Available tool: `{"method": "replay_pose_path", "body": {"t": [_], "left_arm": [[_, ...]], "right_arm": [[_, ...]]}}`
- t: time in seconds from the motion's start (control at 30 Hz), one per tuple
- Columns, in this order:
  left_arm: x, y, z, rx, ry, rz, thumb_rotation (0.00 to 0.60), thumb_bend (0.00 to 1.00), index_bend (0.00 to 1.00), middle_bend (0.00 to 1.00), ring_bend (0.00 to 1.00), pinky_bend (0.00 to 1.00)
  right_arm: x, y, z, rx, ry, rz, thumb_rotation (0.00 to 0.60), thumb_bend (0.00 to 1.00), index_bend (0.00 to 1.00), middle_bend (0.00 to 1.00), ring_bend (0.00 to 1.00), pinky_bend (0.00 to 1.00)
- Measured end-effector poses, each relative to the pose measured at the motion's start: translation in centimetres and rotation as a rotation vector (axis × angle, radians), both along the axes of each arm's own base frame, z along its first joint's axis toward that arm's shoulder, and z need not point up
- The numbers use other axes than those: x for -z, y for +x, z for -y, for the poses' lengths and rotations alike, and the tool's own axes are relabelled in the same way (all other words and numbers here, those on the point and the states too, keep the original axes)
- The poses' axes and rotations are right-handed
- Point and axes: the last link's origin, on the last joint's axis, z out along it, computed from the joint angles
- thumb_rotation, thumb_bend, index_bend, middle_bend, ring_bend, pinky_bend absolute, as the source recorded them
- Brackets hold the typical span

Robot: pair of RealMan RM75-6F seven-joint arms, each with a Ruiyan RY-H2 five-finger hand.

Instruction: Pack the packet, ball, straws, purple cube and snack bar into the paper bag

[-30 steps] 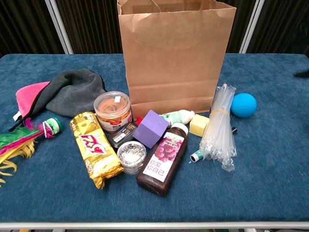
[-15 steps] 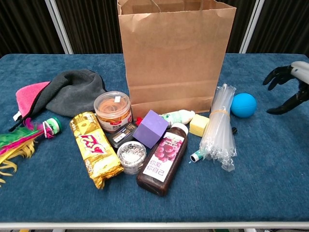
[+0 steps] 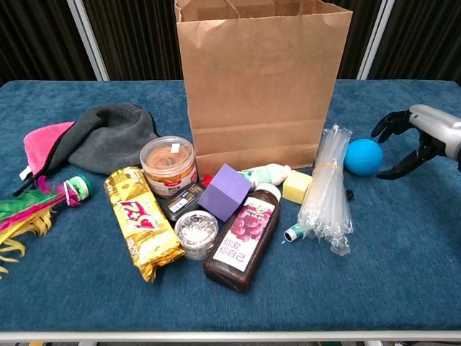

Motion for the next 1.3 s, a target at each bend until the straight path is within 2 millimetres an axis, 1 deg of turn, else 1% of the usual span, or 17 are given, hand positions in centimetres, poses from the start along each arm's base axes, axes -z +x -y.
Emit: {"method": "replay_pose_path", "body": {"t": [0.3,0.5,0.67,0.77,0.93,1.13,1.3], "left_arm": [[-0.1,-0.2,0.0,-0.005,0.005,0.002,0.600,0.26,0.24,0.24,0.15,0.21],[-0.1,-0.4,-0.1,-0.009,0.008,0.004,0.600,0.26,0.24,0.24,0.15,0.21],[0.0,-0.4,-0.1,-0.008,0.012,0.007,0.600,0.26,0.24,0.24,0.15,0.21],[0.0,-0.3,-0.2,-0.006,0.013,0.008,0.600,0.26,0.24,0.23,0.15,0.21],[0.1,-0.2,-0.2,-0.001,0.012,0.009,0.600,0.26,0.24,0.23,0.15,0.21],[0.1,-0.1,-0.2,0.002,0.011,0.010,0.600,0.26,0.24,0.23,0.15,0.21],[0.1,-0.2,-0.1,0.001,0.012,0.010,0.600,0.26,0.24,0.23,0.15,0.21]], "right_arm": [[1.0,0.5,0.4,-0.009,0.016,0.008,0.600,0.02,0.27,0.25,0.13,0.02],[1.9,0.8,0.8,-0.014,0.023,0.006,0.600,0.05,0.27,0.27,0.14,0.04],[2.5,0.9,0.9,-0.013,0.025,-0.006,0.600,0.08,0.27,0.31,0.19,0.13],[2.7,1.0,0.9,-0.014,0.015,-0.011,0.600,0.11,0.29,0.33,0.22,0.18],[2.7,1.1,0.8,-0.009,0.002,-0.012,0.600,0.13,0.31,0.33,0.23,0.25],[2.6,1.2,0.8,-0.007,-0.004,-0.010,0.600,0.18,0.36,0.36,0.25,0.35],[2.4,1.2,0.8,-0.010,-0.012,-0.012,0.600,0.21,0.40,0.39,0.28,0.39]]}}
